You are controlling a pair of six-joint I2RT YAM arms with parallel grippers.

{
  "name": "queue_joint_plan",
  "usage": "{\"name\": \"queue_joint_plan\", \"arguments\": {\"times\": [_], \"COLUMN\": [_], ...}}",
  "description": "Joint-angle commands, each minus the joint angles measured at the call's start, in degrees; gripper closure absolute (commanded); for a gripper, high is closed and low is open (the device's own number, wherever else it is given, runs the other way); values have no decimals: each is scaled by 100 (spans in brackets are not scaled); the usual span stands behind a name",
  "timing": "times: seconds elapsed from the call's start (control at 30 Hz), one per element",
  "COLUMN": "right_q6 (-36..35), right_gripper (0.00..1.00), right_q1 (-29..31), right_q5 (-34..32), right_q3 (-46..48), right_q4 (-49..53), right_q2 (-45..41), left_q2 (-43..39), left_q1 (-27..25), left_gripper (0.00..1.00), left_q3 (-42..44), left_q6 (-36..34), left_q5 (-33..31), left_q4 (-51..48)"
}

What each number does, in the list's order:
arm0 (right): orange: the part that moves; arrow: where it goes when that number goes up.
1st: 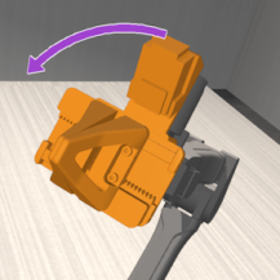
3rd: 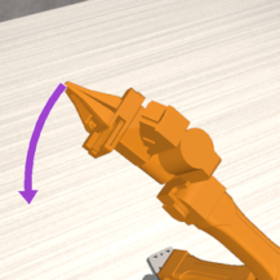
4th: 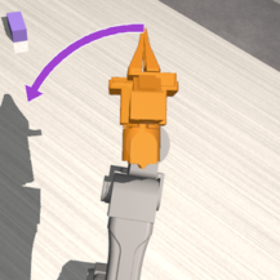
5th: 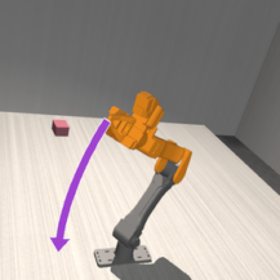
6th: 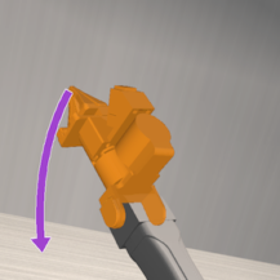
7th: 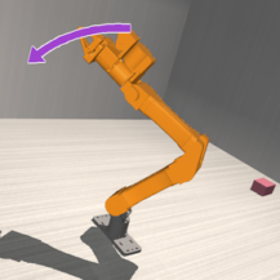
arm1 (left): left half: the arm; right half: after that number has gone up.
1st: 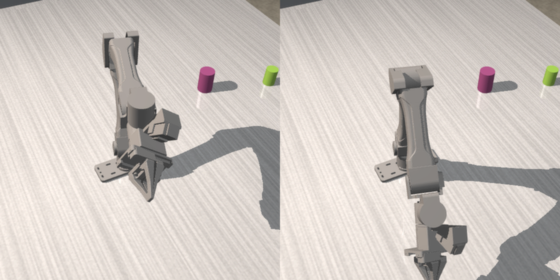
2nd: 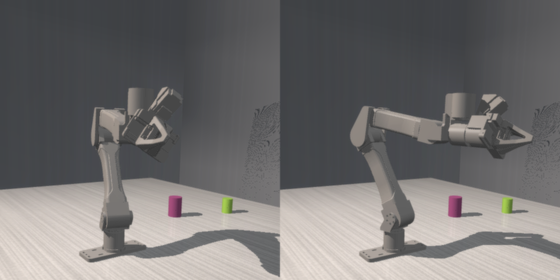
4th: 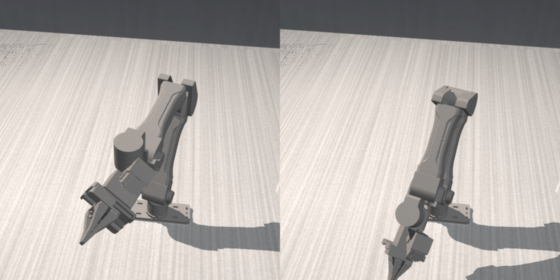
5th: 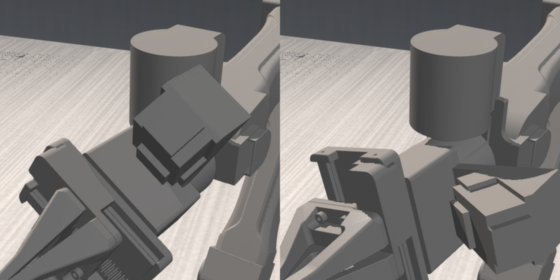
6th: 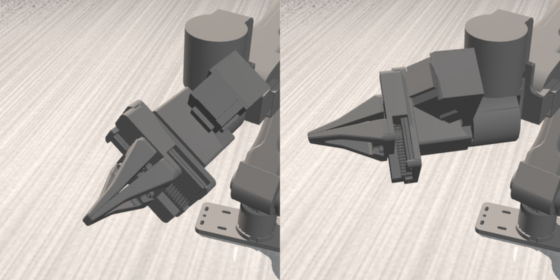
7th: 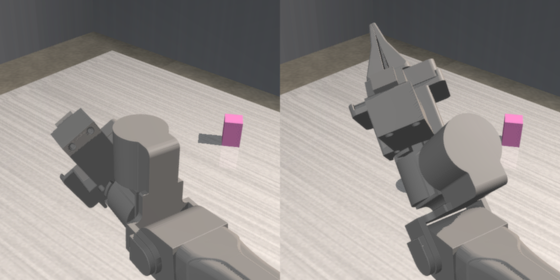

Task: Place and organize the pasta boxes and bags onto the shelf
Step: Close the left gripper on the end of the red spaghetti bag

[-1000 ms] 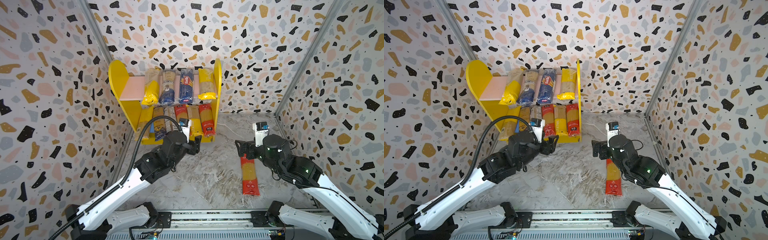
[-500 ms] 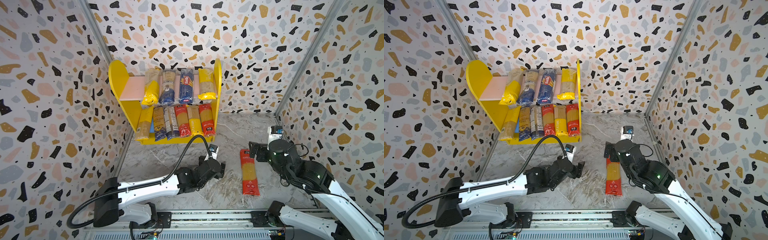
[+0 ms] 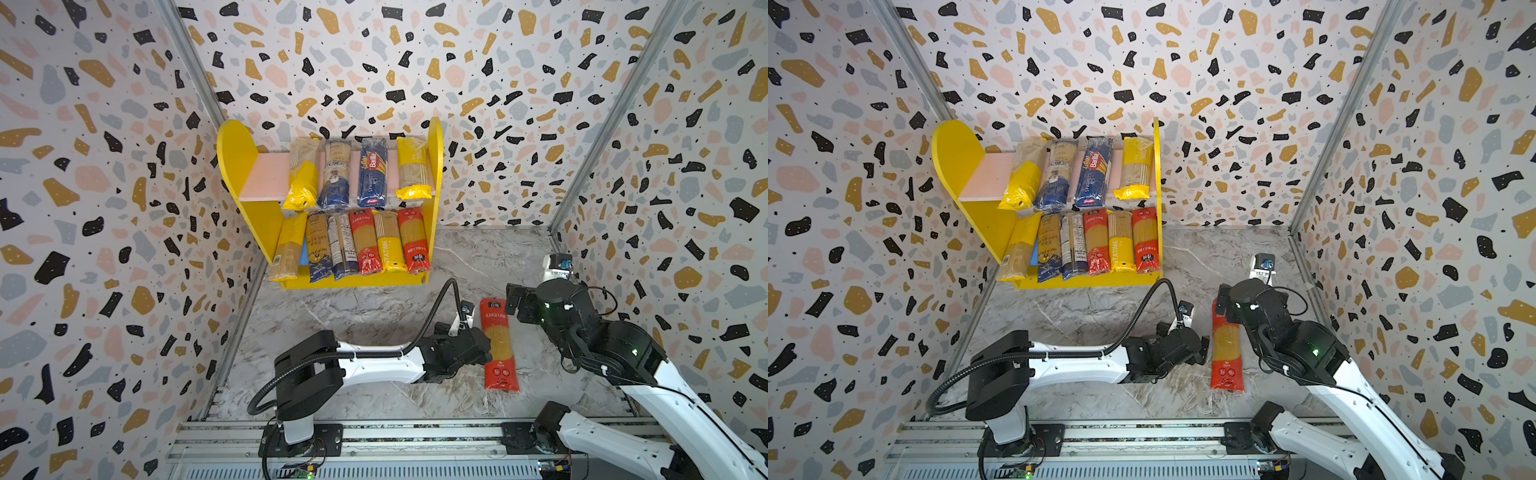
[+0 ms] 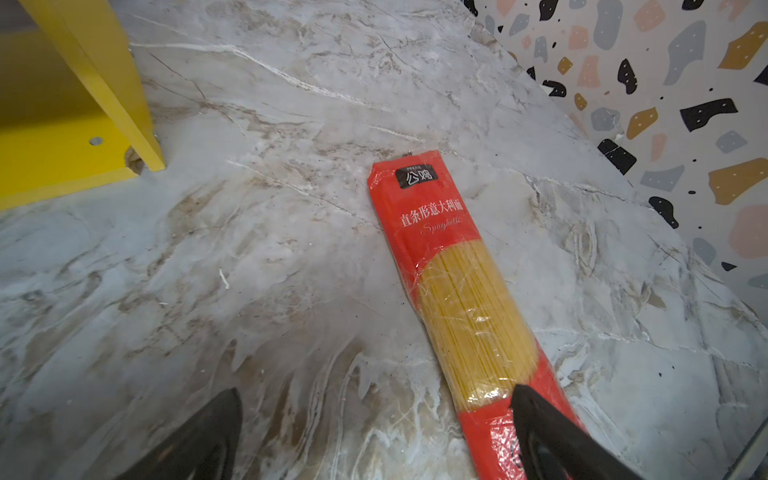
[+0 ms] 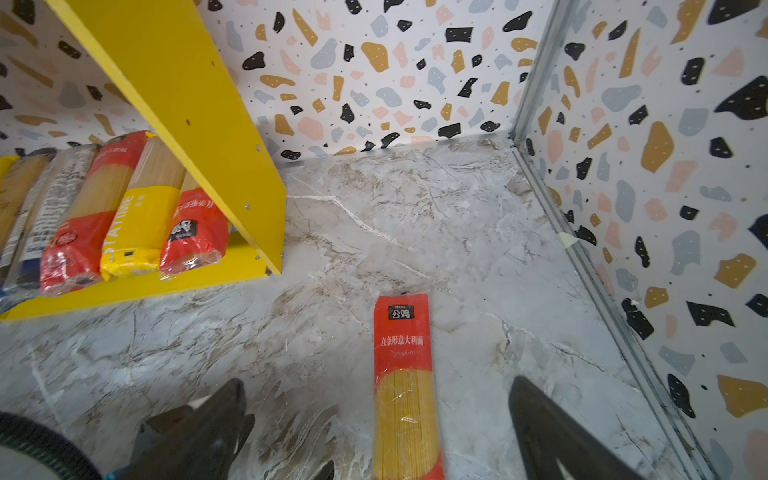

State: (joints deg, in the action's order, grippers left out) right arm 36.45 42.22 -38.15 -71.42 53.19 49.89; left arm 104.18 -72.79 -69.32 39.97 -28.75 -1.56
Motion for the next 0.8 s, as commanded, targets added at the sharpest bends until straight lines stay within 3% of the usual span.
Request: {"name": "queue_joint_plan", "arguments": {"times": [0.0,0.37,0.57,0.77], "right_q6": [215,-618,-851,-918], "right_gripper": [1,1,1,1], "right_q1": [-440,-2110,-2483,-2560], "right_q5": [-311,1118,1510,1617], "right_q3": [-74,556,709,802], "right_q4": [379,-539,-723,-822], "right_q2": [93,-131,-243,-287], "left_q2": [264,1745,2503,3034], "left_q1": [-94,-446,-455,-467], "left_gripper": [0,0,0,1], "left_q3": [-292,-1927,-2764,-3352], "left_q6": [265,258,364,294], "left_q5": [110,334,415,19], "left_q4": [219,-528,-1187,-1828]}}
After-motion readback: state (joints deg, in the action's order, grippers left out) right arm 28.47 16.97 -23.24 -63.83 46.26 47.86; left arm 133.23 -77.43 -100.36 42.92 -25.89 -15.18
